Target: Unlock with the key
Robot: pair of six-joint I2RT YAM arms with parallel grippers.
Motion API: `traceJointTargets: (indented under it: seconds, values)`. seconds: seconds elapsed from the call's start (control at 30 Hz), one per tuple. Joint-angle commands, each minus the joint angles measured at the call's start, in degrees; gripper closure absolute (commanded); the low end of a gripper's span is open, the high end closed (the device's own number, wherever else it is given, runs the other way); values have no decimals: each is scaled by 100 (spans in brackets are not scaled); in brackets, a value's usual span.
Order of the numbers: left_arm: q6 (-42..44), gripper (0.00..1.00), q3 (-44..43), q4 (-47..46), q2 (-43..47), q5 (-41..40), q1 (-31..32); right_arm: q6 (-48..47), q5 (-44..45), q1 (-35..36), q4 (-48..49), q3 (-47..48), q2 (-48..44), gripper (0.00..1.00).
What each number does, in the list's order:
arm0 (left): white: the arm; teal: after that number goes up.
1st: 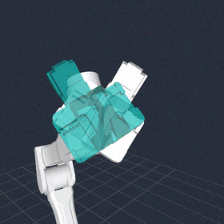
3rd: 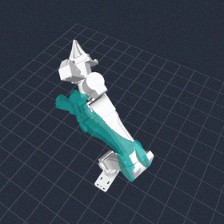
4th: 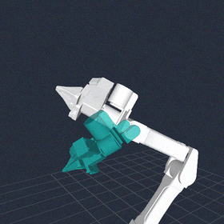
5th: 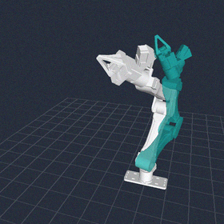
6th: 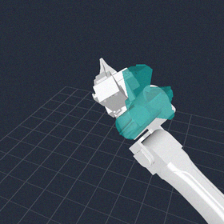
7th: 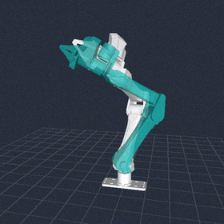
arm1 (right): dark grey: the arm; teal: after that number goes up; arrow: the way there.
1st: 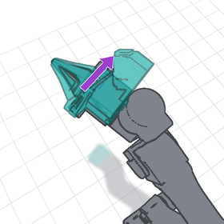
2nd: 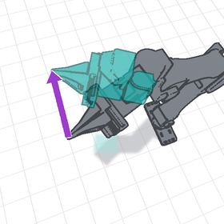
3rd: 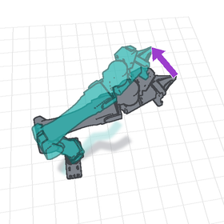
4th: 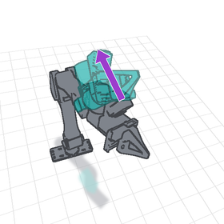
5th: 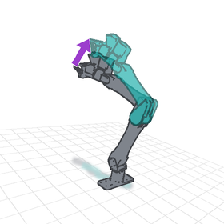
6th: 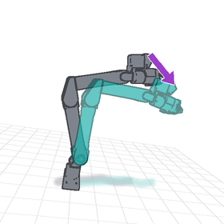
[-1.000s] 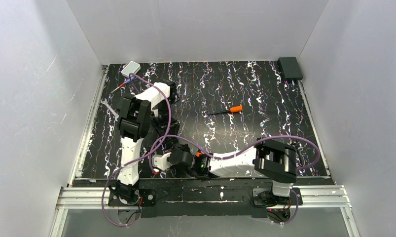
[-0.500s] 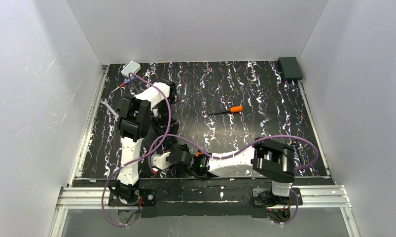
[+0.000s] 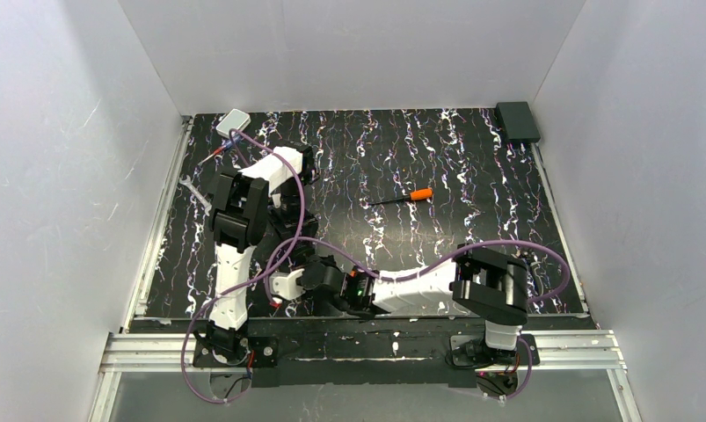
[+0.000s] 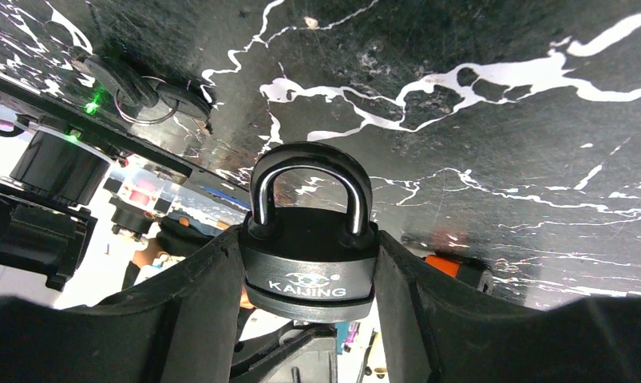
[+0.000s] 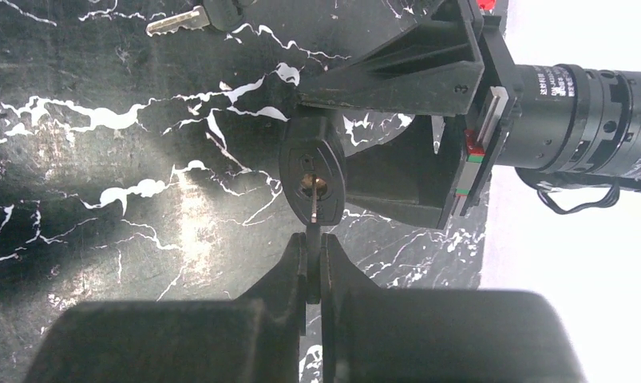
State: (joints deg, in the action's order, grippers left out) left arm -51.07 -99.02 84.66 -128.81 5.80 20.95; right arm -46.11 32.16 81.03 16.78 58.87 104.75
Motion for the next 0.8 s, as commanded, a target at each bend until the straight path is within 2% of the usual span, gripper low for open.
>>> traceJointTargets:
  seconds: [0.0, 0.1, 0.3, 0.5, 0.63, 0.77]
  values:
    - [-66, 100, -45, 1124, 527, 392, 50, 850, -678, -143, 526, 165, -423, 99]
    - [-57, 100, 58, 1065, 619, 546, 51, 956, -889, -218, 516, 128, -502, 99]
    - [51, 100, 81, 1170, 667, 890, 50, -77, -1169, -232, 1085, -494, -740, 99]
    - [95, 100, 33, 1184, 799, 1087, 50, -465, -1359, -264, 1064, -565, -826, 99]
    - [51, 100, 81, 1184, 827, 1153, 12, -284, -1178, -264, 821, -351, -734, 99]
    - [1, 100, 223, 1118, 885, 1321, -50, 563, -733, -264, 547, 57, -666, 99]
